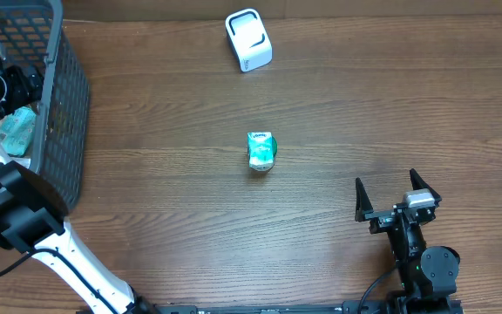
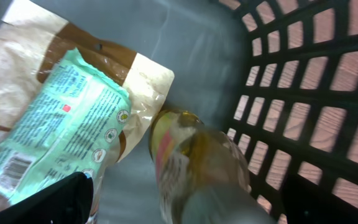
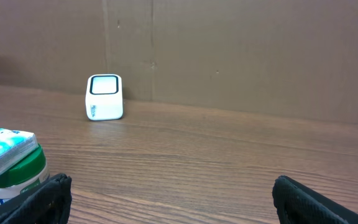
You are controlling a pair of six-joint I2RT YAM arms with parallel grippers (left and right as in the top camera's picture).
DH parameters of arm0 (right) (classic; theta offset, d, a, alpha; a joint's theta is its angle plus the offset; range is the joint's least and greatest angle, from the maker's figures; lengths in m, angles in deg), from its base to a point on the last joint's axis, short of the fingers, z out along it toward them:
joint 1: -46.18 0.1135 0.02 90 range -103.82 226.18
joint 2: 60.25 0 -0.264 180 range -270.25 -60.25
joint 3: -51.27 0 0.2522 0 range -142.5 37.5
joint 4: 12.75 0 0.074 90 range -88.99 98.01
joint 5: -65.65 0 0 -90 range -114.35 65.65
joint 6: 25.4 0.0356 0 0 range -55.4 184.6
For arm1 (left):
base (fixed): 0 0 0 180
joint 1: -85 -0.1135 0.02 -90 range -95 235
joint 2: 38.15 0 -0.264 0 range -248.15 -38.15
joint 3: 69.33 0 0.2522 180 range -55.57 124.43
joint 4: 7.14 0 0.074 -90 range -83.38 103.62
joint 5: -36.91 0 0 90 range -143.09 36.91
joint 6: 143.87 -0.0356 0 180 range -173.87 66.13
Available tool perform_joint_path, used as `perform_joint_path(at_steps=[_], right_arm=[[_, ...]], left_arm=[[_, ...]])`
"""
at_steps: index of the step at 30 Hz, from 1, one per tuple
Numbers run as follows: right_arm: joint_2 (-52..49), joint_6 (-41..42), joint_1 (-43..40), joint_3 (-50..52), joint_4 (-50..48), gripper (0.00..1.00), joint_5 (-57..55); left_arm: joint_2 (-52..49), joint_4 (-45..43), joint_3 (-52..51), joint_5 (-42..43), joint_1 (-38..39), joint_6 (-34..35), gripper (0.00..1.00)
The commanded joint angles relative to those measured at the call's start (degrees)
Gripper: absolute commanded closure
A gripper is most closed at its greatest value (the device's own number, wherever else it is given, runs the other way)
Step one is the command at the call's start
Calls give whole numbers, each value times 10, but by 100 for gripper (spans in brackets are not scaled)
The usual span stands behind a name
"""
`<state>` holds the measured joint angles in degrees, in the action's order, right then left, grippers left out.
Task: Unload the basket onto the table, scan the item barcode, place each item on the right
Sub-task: 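Grasp the yellow oil bottle in the basket with the left gripper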
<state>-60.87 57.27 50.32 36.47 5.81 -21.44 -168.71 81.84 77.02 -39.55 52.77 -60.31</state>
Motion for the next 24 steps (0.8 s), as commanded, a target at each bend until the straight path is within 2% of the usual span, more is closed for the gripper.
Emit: perform_joint_path(at_steps=[1, 5, 15, 18, 24], right_arm=[[5, 0, -2, 6, -2, 0, -3], [5, 0, -2, 6, -2, 0, -3], [5, 0, -2, 6, -2, 0, -3], [5, 0, -2, 6, -2, 0, -3], [5, 0, -2, 6, -2, 0, -3]], left_arm=[[-21, 0, 7, 11, 4, -13, 10], [-35, 0, 6, 11, 5, -13, 12], [-41, 0, 6, 11, 5, -10, 34], [-41, 0, 6, 10, 5, -8, 37], [-41, 2, 6, 9, 5, 10, 53]])
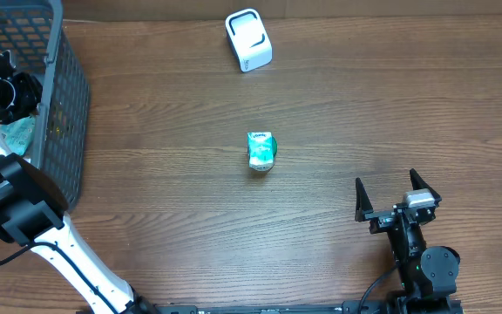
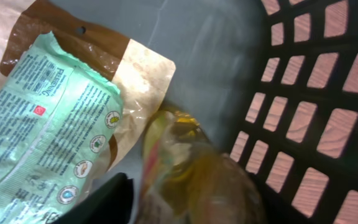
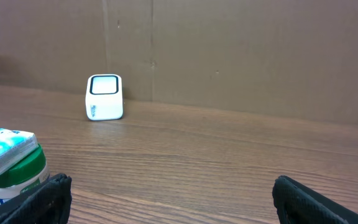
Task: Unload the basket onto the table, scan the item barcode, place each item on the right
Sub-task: 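Grasp the yellow oil bottle in the basket with the left gripper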
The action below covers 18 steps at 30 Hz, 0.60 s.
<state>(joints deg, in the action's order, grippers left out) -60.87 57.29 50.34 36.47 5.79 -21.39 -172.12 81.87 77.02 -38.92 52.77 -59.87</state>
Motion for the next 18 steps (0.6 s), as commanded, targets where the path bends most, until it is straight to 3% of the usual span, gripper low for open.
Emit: perform_joint_path(at_steps=[1, 10, 18], right_arm=[[5, -1, -2, 6, -1, 0, -3], [5, 0, -2, 6, -1, 0, -3], [5, -1, -2, 6, -1, 0, -3]], left_arm=[[-7, 0, 6, 2, 5, 5, 53], [20, -1, 23, -27, 5, 35, 62], [117, -18, 50, -48, 5, 97, 64]])
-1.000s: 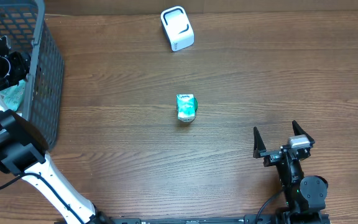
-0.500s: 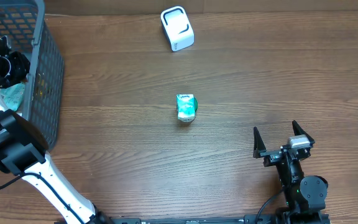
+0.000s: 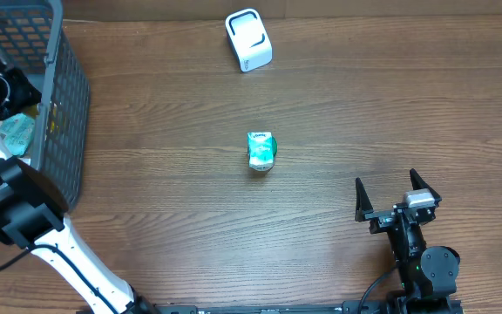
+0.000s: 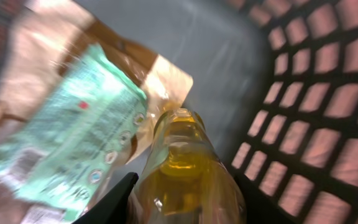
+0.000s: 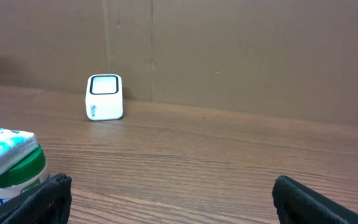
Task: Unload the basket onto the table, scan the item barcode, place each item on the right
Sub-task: 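Grasp the yellow oil bottle in the basket with the left gripper, then lift the bottle out and carry it toward the white scanner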
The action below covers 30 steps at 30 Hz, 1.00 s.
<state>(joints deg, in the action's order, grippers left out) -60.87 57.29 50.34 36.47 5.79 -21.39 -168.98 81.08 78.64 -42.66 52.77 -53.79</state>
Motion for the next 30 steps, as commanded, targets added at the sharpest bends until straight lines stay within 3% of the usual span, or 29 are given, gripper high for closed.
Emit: perform_joint_path(at_steps=[1, 17, 30], right_arm=[[5, -1, -2, 6, -1, 0, -3], [5, -1, -2, 6, -1, 0, -3], [5, -1, -2, 6, -1, 0, -3]], left_arm=[[102, -13, 33, -10, 5, 43, 64], [302, -30, 33, -7, 39, 109, 68], [364, -5, 33, -8, 180, 106, 67]])
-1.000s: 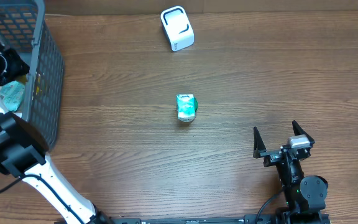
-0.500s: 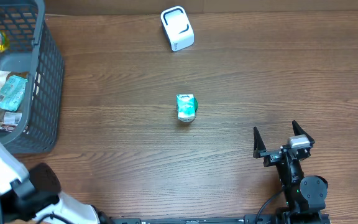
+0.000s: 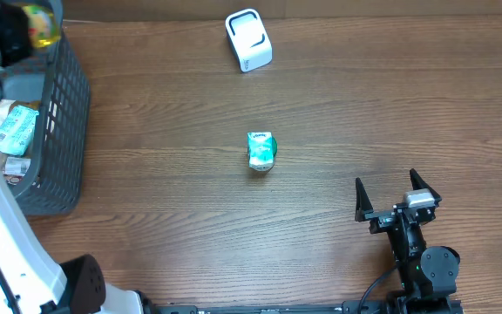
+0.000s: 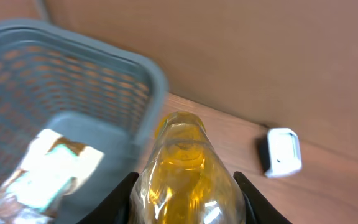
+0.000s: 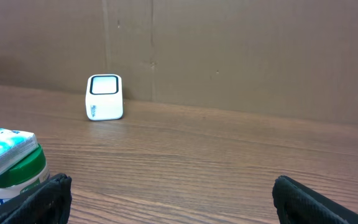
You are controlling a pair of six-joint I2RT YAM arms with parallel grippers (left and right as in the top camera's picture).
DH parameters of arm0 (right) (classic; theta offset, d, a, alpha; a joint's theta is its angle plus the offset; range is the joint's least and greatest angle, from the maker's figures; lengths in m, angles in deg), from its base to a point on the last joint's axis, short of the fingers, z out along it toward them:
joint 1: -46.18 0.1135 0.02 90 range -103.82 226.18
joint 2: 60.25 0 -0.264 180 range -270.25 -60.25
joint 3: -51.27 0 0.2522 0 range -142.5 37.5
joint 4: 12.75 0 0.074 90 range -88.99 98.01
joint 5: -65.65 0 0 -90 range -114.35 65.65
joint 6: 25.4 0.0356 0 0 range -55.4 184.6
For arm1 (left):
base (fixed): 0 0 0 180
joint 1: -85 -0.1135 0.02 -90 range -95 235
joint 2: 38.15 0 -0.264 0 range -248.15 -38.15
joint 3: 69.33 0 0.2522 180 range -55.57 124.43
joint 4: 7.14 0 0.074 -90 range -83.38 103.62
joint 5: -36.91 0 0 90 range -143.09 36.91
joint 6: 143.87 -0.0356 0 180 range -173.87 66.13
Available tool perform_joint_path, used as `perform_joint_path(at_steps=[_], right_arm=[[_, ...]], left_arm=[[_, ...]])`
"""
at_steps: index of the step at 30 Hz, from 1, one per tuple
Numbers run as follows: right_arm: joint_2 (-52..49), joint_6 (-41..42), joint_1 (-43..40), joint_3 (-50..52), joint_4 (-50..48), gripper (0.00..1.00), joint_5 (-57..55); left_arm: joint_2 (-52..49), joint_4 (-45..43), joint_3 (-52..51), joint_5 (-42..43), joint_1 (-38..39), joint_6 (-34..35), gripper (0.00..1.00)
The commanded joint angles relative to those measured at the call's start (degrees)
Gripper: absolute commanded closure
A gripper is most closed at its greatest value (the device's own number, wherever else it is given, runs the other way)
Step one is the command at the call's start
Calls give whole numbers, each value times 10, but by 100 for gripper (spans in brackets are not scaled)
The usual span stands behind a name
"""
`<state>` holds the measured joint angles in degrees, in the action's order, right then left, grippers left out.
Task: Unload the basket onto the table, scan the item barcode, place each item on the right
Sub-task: 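Lift the bottle out and carry it toward the white scanner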
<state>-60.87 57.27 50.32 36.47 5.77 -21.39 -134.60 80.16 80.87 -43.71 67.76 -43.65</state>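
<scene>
My left gripper is shut on a clear bottle of amber liquid, its black fingers pressed to both sides. In the overhead view the bottle hangs high over the far corner of the grey basket. The white barcode scanner stands at the far middle of the table and shows to the right of the bottle as the scanner. My right gripper rests open at the near right, nothing between its fingers.
A teal-labelled tub with a green lid stands mid-table, at the left edge as the tub. A mint and brown packet lies in the basket. A brown cardboard wall backs the table.
My left gripper has risen out of the basket with the bottle, from low among the packets to high above the basket's far rim. The right arm has not moved.
My left gripper was open inside the basket over the lying bottle beside the mint packet. Then it sat closer around the bottle, then shut on it with the bottle raised on end. Now it holds the bottle above the basket, scanner in sight.
</scene>
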Motion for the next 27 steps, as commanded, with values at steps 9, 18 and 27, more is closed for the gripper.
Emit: perform_joint_path(at_steps=[9, 18, 27], right_arm=[[5, 0, -2, 6, -1, 0, -3], [5, 0, -2, 6, -1, 0, -3], [5, 0, -2, 6, -1, 0, -3]], left_arm=[[-11, 102, 5, -17, 141, 5, 67], [-93, 195, -27, -26, 234, 5, 66], [-175, 193, -44, -108, 320, 49, 67]])
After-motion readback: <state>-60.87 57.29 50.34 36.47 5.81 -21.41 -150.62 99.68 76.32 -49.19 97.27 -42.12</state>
